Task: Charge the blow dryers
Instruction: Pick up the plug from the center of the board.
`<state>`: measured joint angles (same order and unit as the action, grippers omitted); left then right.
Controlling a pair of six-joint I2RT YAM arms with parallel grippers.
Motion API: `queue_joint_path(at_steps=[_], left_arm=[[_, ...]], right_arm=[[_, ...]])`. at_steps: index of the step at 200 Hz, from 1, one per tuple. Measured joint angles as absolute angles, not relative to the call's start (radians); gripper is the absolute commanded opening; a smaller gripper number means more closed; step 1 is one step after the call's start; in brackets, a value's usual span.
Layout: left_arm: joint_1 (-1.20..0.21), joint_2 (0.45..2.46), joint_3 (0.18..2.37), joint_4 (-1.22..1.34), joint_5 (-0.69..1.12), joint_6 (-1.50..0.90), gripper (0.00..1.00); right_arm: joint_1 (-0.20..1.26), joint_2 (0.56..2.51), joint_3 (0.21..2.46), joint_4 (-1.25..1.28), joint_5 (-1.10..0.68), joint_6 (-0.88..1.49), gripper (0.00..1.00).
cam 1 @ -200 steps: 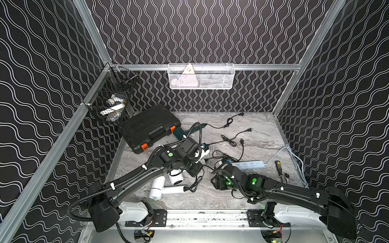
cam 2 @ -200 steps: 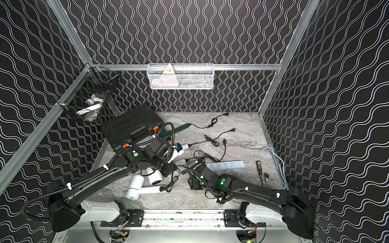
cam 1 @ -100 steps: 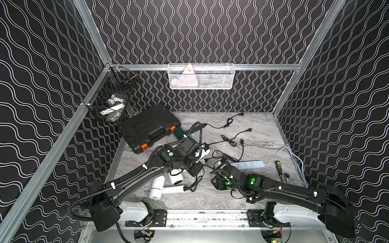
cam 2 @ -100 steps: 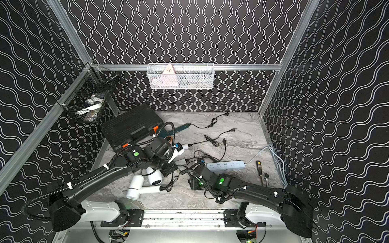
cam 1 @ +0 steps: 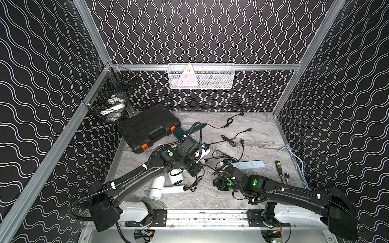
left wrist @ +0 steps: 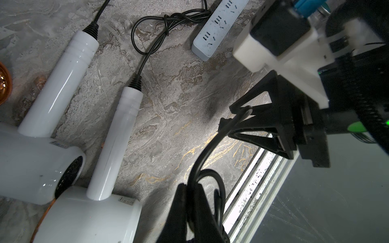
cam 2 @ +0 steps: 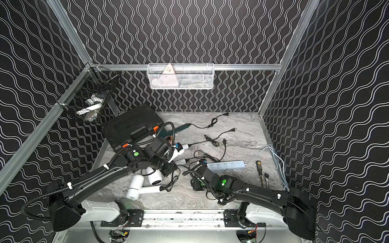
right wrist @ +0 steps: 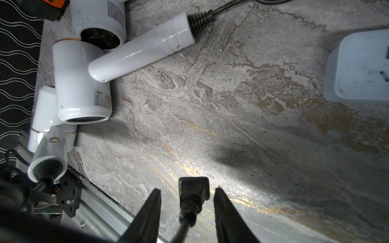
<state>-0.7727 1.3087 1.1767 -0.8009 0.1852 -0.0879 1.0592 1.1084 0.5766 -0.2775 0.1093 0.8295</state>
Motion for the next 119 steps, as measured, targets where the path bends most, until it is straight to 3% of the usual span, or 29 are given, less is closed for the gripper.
queue_joint_path(at_steps=[119], left_arm=[[-0.773,1.303,1.177,-0.801,0.185,-0.103,0.0]], right_arm=[[1.059,1.134,0.599,-0.279,0.118,0.841,0.29]])
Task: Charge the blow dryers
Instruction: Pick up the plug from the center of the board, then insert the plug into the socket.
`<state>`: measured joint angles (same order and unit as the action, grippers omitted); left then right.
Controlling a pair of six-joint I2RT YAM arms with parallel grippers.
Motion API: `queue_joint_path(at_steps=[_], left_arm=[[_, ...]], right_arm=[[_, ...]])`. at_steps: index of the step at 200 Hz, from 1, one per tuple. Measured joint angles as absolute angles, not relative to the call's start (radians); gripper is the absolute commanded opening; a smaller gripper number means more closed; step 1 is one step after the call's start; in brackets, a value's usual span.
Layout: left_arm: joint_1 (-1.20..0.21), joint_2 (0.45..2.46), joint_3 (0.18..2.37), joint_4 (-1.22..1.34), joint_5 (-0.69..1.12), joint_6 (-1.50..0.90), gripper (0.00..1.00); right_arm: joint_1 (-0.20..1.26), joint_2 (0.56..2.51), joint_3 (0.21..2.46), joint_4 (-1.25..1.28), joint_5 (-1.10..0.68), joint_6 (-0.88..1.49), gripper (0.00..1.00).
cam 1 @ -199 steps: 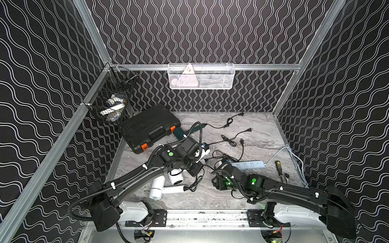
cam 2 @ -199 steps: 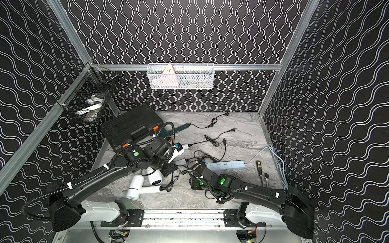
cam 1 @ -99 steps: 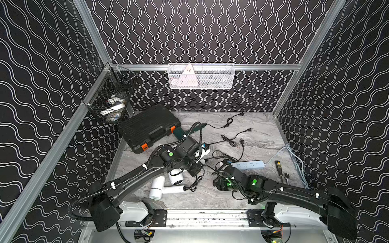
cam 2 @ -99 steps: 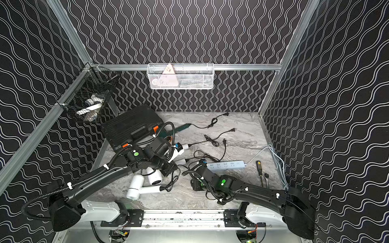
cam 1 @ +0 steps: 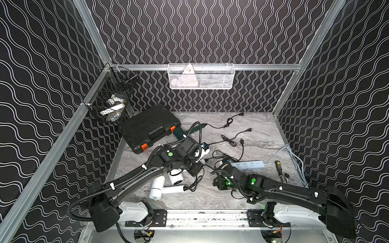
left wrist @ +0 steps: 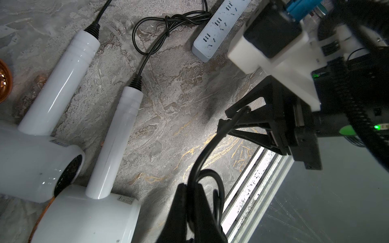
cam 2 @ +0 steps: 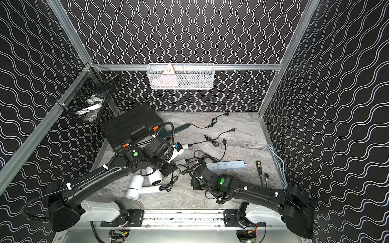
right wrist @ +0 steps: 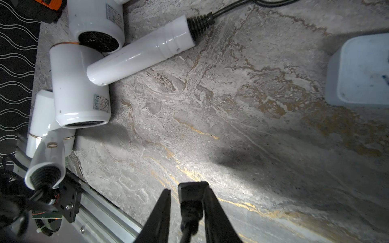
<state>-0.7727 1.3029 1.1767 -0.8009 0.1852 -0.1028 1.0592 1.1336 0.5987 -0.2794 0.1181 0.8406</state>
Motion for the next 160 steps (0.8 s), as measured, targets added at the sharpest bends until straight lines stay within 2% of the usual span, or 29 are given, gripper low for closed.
queue_joint_path(at_steps=[71,89,139,160], left_arm=[[-0.773,1.301,1.177,-0.801,0.182,-0.103,0.0],[-0.773,1.301,1.177,-0.801,0.181,-0.103,0.0],[-0.773,1.298,1.177,-0.801,0.179,-0.103,0.0],[-0.773,1.298,1.177,-0.801,0.179,-0.103,0.0]], right_arm=[[1.06,1.141,0.599,-0.287,0.123,0.853,0.25],[1.06,1.139,0.596,-0.287,0.125,0.856,0.15],[1.06,1.114,0.589,-0.294,0.139,0.867,0.09],[1.06,1.111,0.594,-0.311,0.148,0.867,0.03]])
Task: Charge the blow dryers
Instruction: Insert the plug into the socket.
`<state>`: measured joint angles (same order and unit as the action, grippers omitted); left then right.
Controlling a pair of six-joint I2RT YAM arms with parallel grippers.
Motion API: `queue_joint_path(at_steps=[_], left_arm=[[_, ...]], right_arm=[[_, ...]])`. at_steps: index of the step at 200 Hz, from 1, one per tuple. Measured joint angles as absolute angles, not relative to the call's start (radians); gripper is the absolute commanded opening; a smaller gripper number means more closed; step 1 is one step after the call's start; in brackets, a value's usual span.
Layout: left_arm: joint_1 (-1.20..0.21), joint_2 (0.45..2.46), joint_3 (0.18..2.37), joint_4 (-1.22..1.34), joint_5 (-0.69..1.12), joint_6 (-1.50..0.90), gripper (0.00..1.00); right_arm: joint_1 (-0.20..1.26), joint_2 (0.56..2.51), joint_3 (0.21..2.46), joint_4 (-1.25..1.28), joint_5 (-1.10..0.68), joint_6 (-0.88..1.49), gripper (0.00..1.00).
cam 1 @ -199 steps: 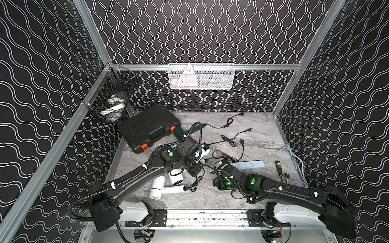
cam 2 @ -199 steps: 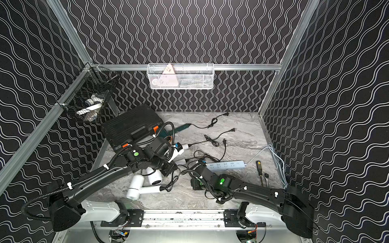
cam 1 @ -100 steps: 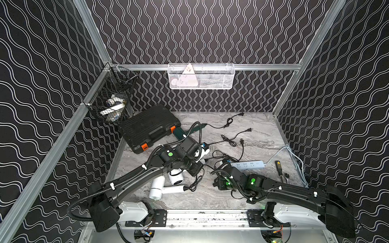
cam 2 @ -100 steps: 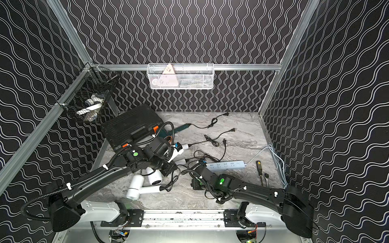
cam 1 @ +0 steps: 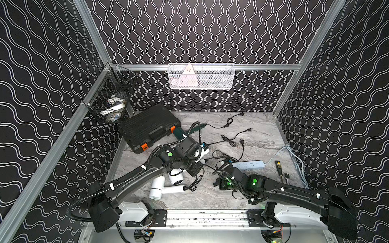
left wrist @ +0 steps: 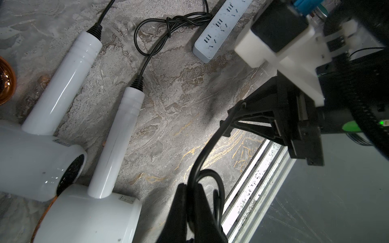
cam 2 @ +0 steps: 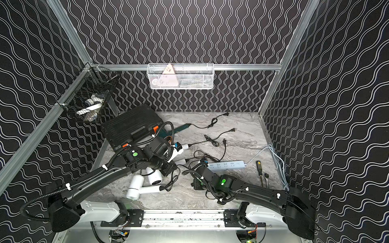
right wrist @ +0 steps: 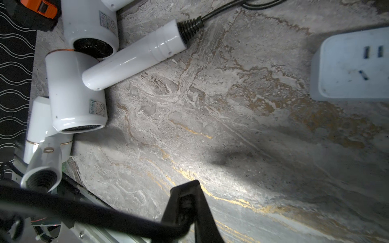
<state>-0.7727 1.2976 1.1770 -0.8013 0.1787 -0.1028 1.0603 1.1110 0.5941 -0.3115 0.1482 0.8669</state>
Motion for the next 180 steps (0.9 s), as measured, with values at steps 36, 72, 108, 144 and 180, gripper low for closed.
queue_joint_path(at_steps=[36,72,108,144,180], left_arm=[[-0.773,1.298,1.172,-0.8,0.17,-0.103,0.32],[-0.773,1.296,1.157,-0.802,0.158,-0.103,0.52],[-0.773,1.275,1.163,-0.808,0.152,-0.11,0.56],[-0.773,1.231,1.153,-0.809,0.153,-0.146,0.56],[-0.773,1.219,1.117,-0.809,0.155,-0.17,0.56]], right_arm=[[1.06,1.137,0.664,-0.402,0.186,0.86,0.0],[1.058,1.2,0.822,-0.562,0.274,0.807,0.0],[1.014,1.287,0.981,-0.712,0.37,0.736,0.0],[0.9,1.333,1.017,-0.759,0.386,0.669,0.0],[0.805,1.33,0.995,-0.75,0.361,0.615,0.0]])
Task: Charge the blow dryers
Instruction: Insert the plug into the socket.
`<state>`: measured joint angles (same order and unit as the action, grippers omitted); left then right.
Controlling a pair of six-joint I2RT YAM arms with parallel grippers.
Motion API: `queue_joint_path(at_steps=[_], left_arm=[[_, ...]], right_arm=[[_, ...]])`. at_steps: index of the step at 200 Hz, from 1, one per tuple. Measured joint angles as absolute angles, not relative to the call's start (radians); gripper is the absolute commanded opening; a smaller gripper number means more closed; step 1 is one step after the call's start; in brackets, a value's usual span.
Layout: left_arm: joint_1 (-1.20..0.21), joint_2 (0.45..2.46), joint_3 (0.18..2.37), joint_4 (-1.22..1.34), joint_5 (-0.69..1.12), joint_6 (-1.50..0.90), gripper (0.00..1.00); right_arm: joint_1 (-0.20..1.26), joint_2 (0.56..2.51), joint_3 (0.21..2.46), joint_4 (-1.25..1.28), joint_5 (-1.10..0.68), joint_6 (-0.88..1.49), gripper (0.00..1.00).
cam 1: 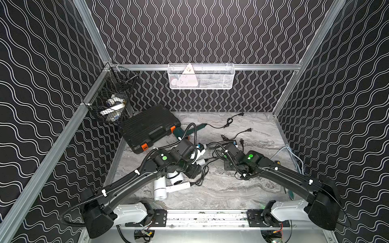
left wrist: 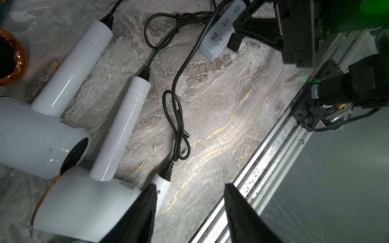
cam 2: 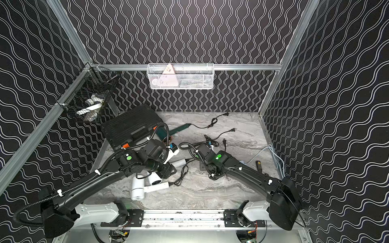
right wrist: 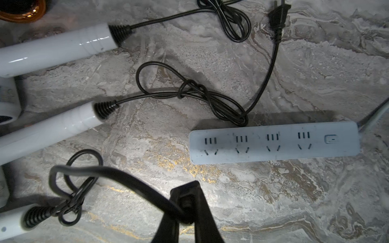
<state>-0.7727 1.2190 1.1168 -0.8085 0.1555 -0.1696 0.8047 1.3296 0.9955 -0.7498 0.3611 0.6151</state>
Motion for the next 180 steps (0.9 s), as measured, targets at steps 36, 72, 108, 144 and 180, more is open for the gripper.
queue_joint_path(at_steps=[36,72,108,144,180], left_arm=[[-0.773,1.239,1.093,-0.796,0.156,-0.181,0.56],[-0.773,1.245,1.085,-0.766,0.145,-0.177,0.56],[-0.773,1.247,1.065,-0.726,0.13,-0.161,0.56],[-0.773,1.289,1.057,-0.688,0.131,-0.161,0.56],[-0.773,1.328,1.061,-0.658,0.139,-0.161,0.56]], right_arm=[[0.734,1.338,0.96,-0.695,0.324,0.577,0.0],[0.688,1.376,0.934,-0.632,0.299,0.557,0.0],[0.68,1.38,0.918,-0.585,0.299,0.557,0.0],[0.672,1.408,0.917,-0.58,0.307,0.56,0.0],[0.659,1.412,0.917,-0.581,0.318,0.561,0.0]])
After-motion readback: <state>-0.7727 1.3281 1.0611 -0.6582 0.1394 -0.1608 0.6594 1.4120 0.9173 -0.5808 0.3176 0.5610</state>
